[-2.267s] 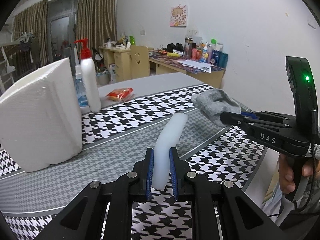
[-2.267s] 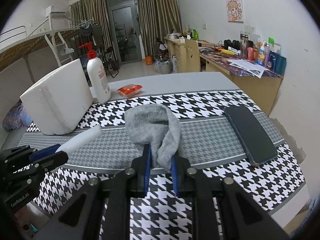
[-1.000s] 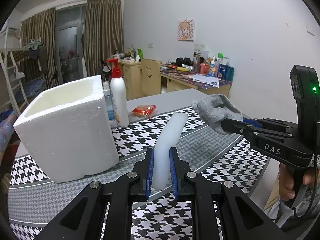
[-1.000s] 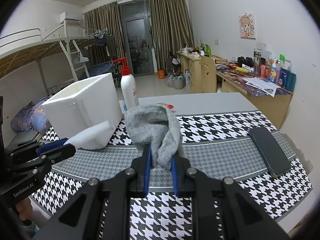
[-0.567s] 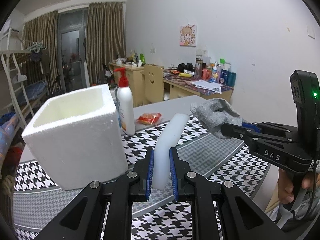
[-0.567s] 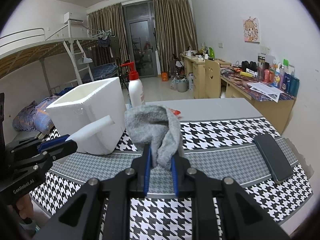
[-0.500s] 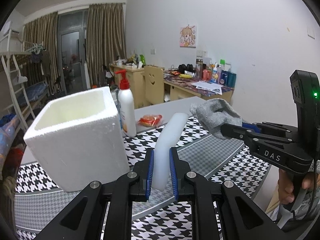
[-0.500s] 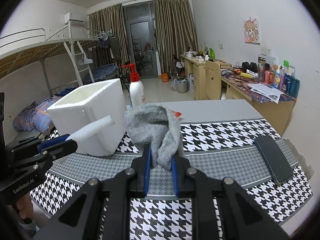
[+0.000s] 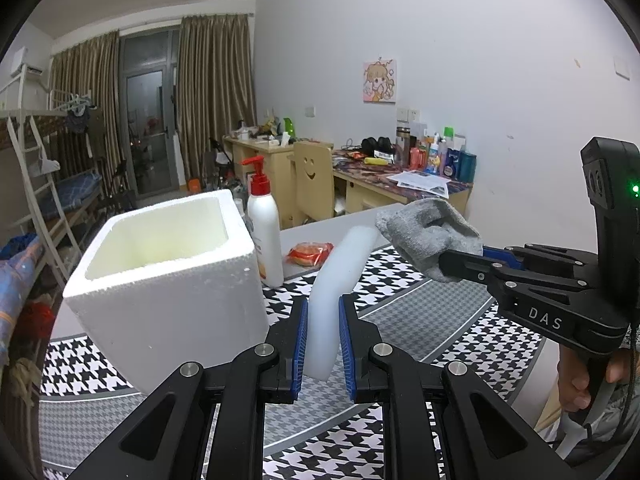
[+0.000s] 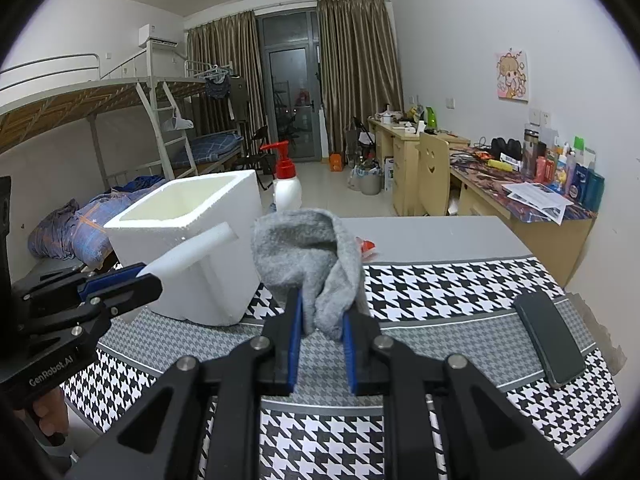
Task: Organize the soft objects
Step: 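Carry the foam roll in the left gripper while the right carries the sock toward the box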
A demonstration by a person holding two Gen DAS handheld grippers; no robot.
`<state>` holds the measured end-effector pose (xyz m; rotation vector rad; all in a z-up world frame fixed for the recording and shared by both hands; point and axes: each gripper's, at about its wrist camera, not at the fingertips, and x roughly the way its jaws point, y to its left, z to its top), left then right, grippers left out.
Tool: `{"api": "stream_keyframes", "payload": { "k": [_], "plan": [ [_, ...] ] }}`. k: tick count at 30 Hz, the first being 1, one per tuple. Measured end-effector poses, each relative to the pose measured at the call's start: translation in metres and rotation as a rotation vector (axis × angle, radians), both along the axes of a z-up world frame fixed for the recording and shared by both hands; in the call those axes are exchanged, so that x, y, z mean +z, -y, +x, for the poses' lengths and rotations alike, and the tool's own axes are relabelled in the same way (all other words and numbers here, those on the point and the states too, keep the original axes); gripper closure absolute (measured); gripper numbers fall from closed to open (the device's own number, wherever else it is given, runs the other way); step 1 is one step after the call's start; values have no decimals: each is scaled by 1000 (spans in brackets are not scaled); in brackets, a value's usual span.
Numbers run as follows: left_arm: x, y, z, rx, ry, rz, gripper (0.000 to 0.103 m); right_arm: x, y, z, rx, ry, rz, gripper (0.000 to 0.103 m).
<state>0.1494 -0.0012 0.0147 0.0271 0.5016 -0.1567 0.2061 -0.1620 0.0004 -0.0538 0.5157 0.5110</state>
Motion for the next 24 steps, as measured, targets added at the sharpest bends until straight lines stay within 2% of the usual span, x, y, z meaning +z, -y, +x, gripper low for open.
{"api": "stream_keyframes", "payload": {
  "k": [11, 24],
  "plan": [
    [12, -7, -3, 5, 34, 4, 86, 9, -6, -3, 12, 22, 2, 81],
    [28, -25, -2, 56, 78, 4, 86, 26, -20, -3, 43, 53, 10, 81]
  ]
}}
